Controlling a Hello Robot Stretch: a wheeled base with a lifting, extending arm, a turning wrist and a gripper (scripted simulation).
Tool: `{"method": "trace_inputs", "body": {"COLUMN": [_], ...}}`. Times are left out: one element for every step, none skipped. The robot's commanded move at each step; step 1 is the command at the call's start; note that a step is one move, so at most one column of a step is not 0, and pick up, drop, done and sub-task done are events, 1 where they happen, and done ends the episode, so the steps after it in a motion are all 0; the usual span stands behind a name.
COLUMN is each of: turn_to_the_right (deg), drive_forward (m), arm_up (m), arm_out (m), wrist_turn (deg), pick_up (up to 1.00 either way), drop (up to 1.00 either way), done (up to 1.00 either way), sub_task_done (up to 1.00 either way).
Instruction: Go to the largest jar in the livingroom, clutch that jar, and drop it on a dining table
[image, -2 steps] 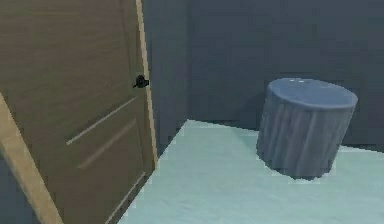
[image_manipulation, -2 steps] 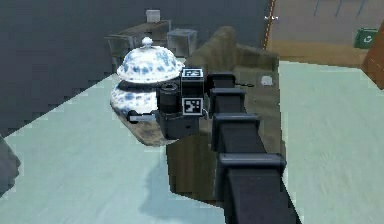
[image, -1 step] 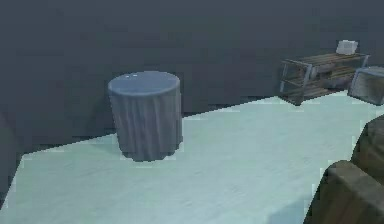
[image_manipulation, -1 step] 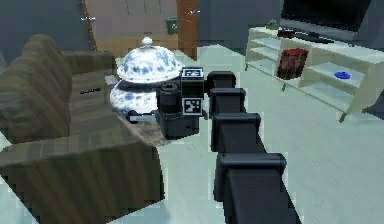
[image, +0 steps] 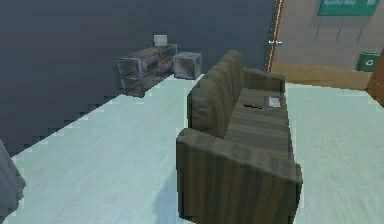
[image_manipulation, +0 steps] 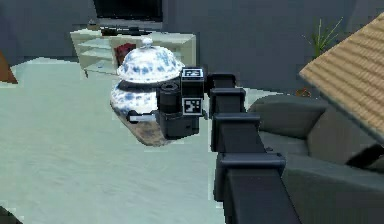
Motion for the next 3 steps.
{"method": "trace_inputs", "body": {"turn_to_the_right": [0.0,-45.0,-33.0], "drive_forward": [0.10,0.00,0.00], "arm_up": [0.00,0.00,0.00], "arm_out": [0.00,0.00,0.00], "wrist_turn": [0.0,0.0,0.0], "pick_up": [0.00,0.00,0.00], "drop": [0.00,0.00,0.00], "done": [0.00,0.00,0.00], "sub_task_done": [0.00,0.00,0.00]}}
